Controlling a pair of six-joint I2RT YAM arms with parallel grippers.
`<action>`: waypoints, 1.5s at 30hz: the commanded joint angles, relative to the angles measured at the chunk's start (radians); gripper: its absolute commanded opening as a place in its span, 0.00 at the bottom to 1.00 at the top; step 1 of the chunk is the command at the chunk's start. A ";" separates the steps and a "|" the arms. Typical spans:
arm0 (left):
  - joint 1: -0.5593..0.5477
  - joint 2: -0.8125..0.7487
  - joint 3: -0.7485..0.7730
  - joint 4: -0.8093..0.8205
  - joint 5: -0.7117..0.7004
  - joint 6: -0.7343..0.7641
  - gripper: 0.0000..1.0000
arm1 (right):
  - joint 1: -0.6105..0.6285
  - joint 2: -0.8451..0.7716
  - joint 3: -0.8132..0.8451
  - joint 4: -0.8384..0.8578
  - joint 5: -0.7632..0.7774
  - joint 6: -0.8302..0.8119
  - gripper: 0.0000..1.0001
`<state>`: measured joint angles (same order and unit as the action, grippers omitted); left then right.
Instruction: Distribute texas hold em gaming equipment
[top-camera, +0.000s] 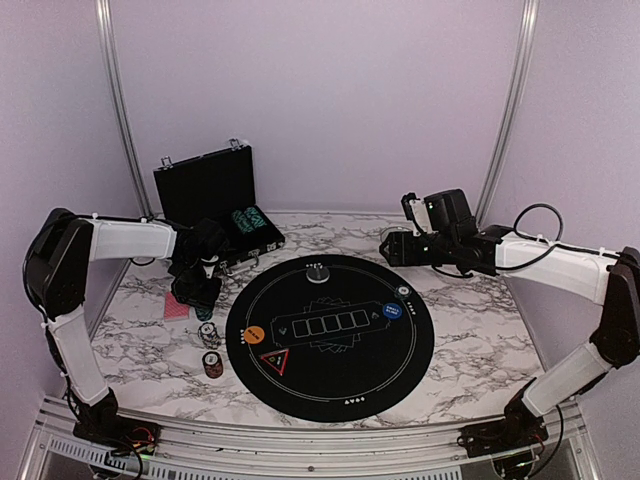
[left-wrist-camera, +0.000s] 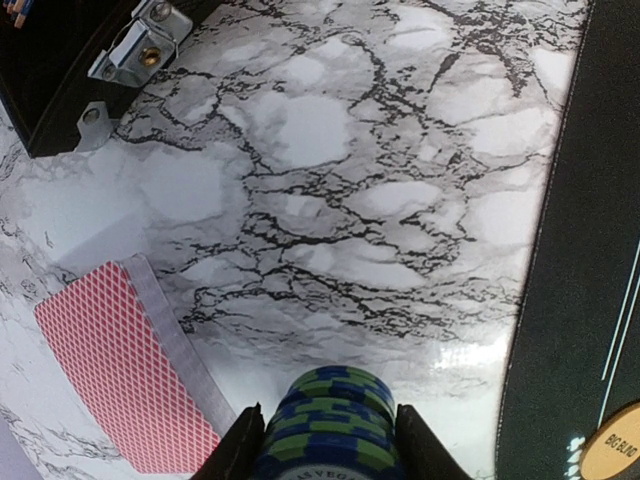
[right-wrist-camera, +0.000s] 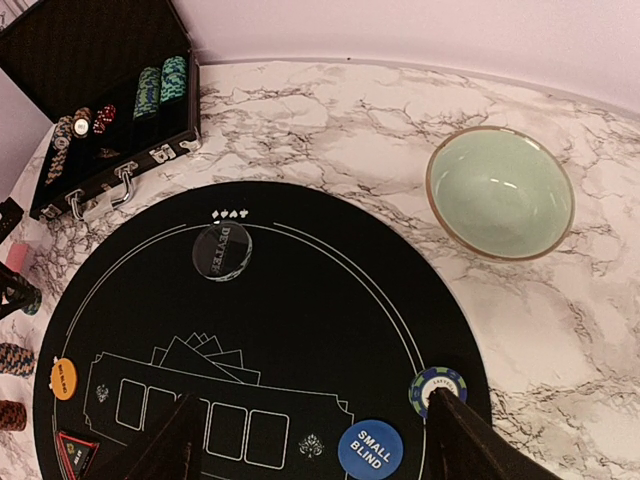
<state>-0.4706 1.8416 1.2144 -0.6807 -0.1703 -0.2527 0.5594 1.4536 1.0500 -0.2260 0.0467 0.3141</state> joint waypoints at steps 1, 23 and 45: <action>-0.003 0.005 -0.001 -0.019 -0.015 0.006 0.37 | 0.011 0.004 0.015 -0.005 0.005 0.007 0.74; -0.003 0.016 -0.014 -0.005 -0.006 0.009 0.40 | 0.011 0.016 0.031 -0.016 0.004 0.006 0.74; -0.003 0.008 -0.009 -0.008 -0.005 0.014 0.47 | 0.011 0.020 0.036 -0.019 0.002 0.010 0.74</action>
<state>-0.4706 1.8481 1.2068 -0.6788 -0.1696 -0.2455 0.5594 1.4677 1.0500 -0.2420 0.0463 0.3141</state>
